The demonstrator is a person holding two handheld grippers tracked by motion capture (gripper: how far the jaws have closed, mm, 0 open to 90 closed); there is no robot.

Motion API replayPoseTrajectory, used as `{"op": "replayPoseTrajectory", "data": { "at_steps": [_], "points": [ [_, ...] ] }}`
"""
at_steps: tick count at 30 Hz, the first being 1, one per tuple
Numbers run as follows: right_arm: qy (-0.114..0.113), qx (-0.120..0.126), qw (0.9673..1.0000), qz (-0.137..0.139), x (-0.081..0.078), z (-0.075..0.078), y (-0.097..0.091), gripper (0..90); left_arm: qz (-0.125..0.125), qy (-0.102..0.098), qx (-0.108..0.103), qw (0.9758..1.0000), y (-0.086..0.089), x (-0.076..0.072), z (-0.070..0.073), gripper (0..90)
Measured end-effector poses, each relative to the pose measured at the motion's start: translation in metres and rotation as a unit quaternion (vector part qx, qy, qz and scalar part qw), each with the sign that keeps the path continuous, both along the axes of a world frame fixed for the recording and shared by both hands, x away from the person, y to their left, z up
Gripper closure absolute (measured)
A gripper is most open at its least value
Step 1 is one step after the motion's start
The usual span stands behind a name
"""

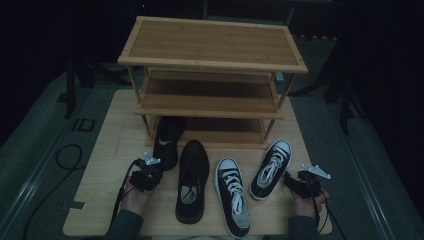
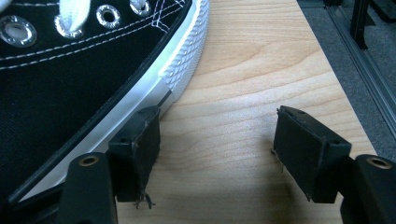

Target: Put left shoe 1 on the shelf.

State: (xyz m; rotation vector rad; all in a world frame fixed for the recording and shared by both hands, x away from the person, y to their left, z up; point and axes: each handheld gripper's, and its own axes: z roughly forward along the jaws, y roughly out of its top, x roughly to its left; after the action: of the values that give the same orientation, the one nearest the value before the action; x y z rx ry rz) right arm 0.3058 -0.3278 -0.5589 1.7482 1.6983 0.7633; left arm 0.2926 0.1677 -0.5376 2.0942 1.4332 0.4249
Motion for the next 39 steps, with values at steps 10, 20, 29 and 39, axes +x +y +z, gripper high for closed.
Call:
{"op": "replayPoseTrajectory", "data": {
  "at_steps": [10, 20, 29, 39],
  "points": [
    [0.0, -0.001, 1.0, 0.0, 0.0, 0.0, 0.0, 31.4, -0.003, 0.001, -0.003, 1.0, -0.001, 0.002, 0.001, 89.1],
    [0.0, -0.001, 1.0, 0.0, 0.0, 0.0, 0.0, 31.3, 0.001, 0.008, -0.003, 1.0, -0.005, 0.015, -0.002, 89.2],
    [0.0, 0.0, 1.0, 0.001, 0.0, 0.0, 0.0, 31.3, 0.001, 0.008, -0.005, 1.0, -0.012, 0.028, -0.002, 89.2],
    [0.0, -0.001, 1.0, 0.001, 0.0, 0.0, 0.0, 31.3, 0.009, 0.008, -0.004, 0.9999, -0.012, 0.044, 0.001, 89.1]
  ]
}}
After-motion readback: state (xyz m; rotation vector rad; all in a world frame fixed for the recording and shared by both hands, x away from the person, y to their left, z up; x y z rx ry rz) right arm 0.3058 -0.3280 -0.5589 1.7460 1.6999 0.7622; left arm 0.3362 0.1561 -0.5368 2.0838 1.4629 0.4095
